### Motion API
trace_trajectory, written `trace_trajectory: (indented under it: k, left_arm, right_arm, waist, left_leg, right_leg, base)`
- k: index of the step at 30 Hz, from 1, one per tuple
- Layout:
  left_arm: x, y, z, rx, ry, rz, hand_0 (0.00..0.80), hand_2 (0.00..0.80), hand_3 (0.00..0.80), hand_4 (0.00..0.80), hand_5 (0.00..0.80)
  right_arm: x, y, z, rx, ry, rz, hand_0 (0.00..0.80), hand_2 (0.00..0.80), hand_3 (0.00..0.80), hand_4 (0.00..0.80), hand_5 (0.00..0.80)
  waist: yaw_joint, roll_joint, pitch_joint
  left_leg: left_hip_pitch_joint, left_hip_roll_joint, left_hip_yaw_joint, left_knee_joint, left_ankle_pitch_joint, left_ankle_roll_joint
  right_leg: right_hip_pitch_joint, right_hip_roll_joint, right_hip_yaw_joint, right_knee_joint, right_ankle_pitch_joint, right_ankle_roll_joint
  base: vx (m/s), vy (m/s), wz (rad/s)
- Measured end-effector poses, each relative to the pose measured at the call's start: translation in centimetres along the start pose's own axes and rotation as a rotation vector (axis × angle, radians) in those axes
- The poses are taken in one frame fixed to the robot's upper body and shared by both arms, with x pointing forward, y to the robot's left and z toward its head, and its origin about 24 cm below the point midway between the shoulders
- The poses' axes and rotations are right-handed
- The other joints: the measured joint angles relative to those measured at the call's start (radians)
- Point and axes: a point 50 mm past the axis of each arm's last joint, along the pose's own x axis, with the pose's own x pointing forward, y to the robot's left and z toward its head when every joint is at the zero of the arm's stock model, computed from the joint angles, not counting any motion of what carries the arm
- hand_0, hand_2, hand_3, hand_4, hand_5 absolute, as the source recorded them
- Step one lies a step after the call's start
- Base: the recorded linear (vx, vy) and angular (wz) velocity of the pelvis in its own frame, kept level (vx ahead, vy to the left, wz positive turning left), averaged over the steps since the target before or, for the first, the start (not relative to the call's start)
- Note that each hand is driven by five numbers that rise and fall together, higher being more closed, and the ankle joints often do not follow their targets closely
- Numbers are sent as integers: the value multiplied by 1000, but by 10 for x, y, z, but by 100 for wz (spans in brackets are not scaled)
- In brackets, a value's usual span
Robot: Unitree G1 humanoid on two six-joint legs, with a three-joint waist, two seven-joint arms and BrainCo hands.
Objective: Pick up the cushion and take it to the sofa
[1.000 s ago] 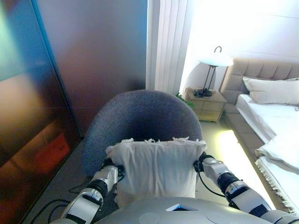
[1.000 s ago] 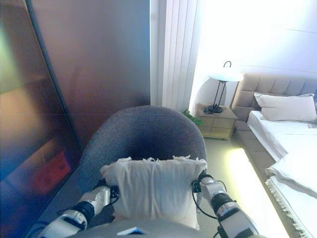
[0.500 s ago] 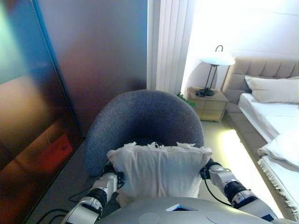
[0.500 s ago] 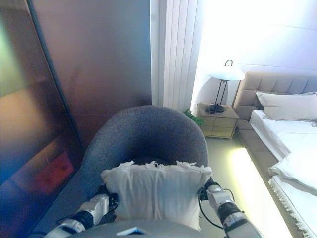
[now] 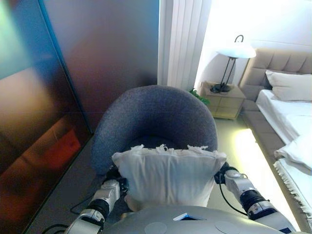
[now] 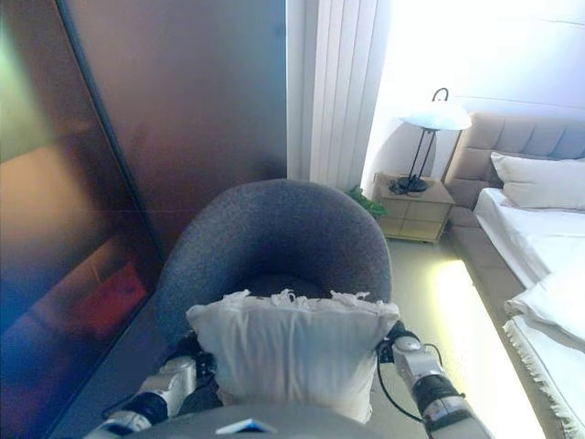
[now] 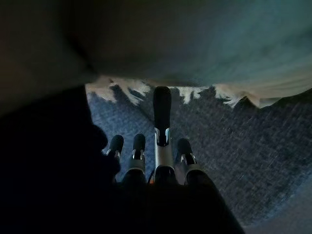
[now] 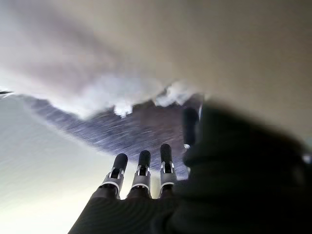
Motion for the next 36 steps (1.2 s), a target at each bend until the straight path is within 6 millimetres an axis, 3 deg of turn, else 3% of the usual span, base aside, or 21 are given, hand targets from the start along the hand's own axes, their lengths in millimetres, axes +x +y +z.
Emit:
trace_trajectory:
  k: [4, 8, 13, 17, 28, 36]
  left_arm:
    - [-4, -3, 22, -29, -83, 24, 0, 0, 0, 0, 0]
    - [-3, 3, 27, -65, -83, 75, 0, 0, 0, 0, 0]
    - [0, 27, 38, -151, -104, 156, 0, 0, 0, 0, 0]
    - [2, 45, 44, -193, -130, 197, 0, 0, 0, 0, 0]
    - [0, 50, 55, -254, -209, 166, 0, 0, 0, 0, 0]
    - [0, 62, 63, -312, -242, 179, 0, 0, 0, 0, 0]
  right_arm:
    - [-3, -11, 20, 30, -71, -47, 0, 0, 0, 0, 0]
    - [-3, -26, 36, 62, -104, -94, 0, 0, 0, 0, 0]
    - [-16, -70, 74, 85, -241, -202, 0, 0, 0, 0, 0]
    - [-29, -98, 94, 82, -315, -265, 0, 0, 0, 0, 0]
    - [-35, -102, 108, 90, -417, -284, 0, 0, 0, 0, 0]
    - [-40, -106, 129, 106, -510, -303, 0, 0, 0, 0, 0]
  waist:
    - [2, 4, 13]
    - [3, 13, 20]
    - [5, 32, 26]
    - [4, 44, 23]
    - [23, 52, 37]
    - [26, 39, 59]
  left_leg:
    - [-14, -6, -13, 0, 6, 3]
    - [-16, -7, -16, 0, 10, 0]
    - [-19, -10, -19, 0, 6, 4]
    - [-35, -12, -21, 0, 10, 6]
    - [-71, -15, -26, 0, 19, 5]
    - [-93, -16, -28, 0, 20, 5]
  right_leg:
    - [-6, -4, -16, 0, 1, 2]
    - [-6, -5, -20, 0, 1, 3]
    - [-8, -8, -23, -1, 0, 5]
    - [-17, -11, -34, -1, 0, 8]
    - [-50, -13, -37, -1, 1, 10]
    - [-72, -13, -37, -1, 1, 10]
  base:
    - [-109, 30, 11]
    - [-101, 27, 3]
    - [-118, 45, 2]
    - [-109, 35, 7]
    - [-114, -9, 1]
    - [-66, -15, 1]
